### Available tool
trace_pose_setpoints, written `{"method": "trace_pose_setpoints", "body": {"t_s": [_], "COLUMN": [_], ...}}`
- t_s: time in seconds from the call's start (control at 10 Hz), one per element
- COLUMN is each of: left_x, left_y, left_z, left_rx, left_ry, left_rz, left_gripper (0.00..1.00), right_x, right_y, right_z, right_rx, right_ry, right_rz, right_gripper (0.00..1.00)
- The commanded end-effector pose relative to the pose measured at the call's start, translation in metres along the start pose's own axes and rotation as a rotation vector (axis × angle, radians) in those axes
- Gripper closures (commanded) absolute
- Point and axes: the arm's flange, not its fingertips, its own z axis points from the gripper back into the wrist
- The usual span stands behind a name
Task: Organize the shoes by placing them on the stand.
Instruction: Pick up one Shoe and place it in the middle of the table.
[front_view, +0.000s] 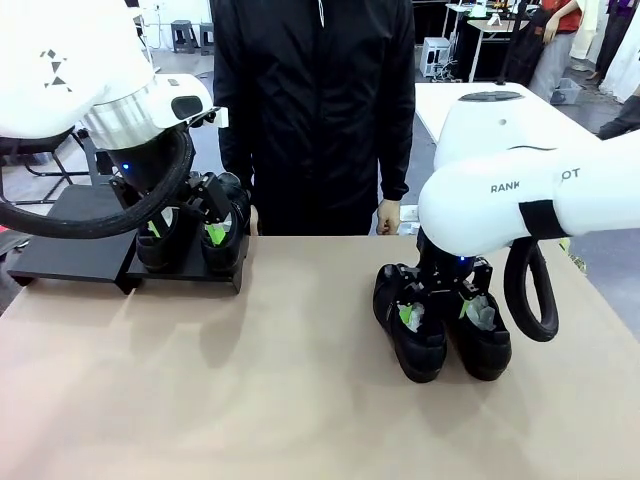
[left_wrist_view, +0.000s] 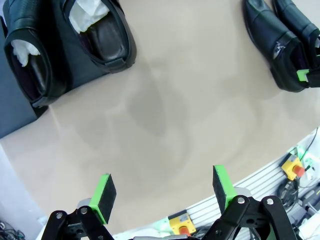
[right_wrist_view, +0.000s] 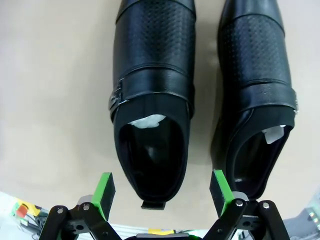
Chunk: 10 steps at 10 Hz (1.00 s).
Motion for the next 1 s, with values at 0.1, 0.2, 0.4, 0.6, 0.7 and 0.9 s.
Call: {"method": "trace_pose_setpoints", "body": {"t_s": [0.1,0.2,0.4,0.6,0.7,0.9], "left_x": [-0.002,-0.002,-0.002,-0.002,-0.002,-0.002], "left_y": [0.002,0.002,0.002,0.002,0.002,0.002], "left_z": [0.001,0.001,0.001,0.001,0.001,0.001], "left_rx": [0.005,0.005,0.005,0.005,0.005,0.005], "left_ry": [-0.001,-0.001,-0.001,-0.001,-0.001,-0.001], "left_rz": [0.003,0.003,0.003,0.003,0.003,0.003], "left_gripper": [0.0,0.0,0.0,0.0,0.0,0.0], "right_x": [0.002,0.002,0.004,0.007,0.008,0.01], "right_y": [-0.008,-0.008,-0.008,-0.008,-0.009,-0.01], "right_z": [-0.015,-0.019,-0.022,-0.026,-0.031,-0.039], "right_rx": [-0.026,-0.009,0.027,0.033,0.035,0.049], "right_ry": [-0.042,-0.054,-0.079,-0.083,-0.065,-0.04], "right_rz": [-0.094,-0.112,-0.143,-0.159,-0.16,-0.156], "right_gripper": [0.0,0.0,0.0,0.0,0.0,0.08]}}
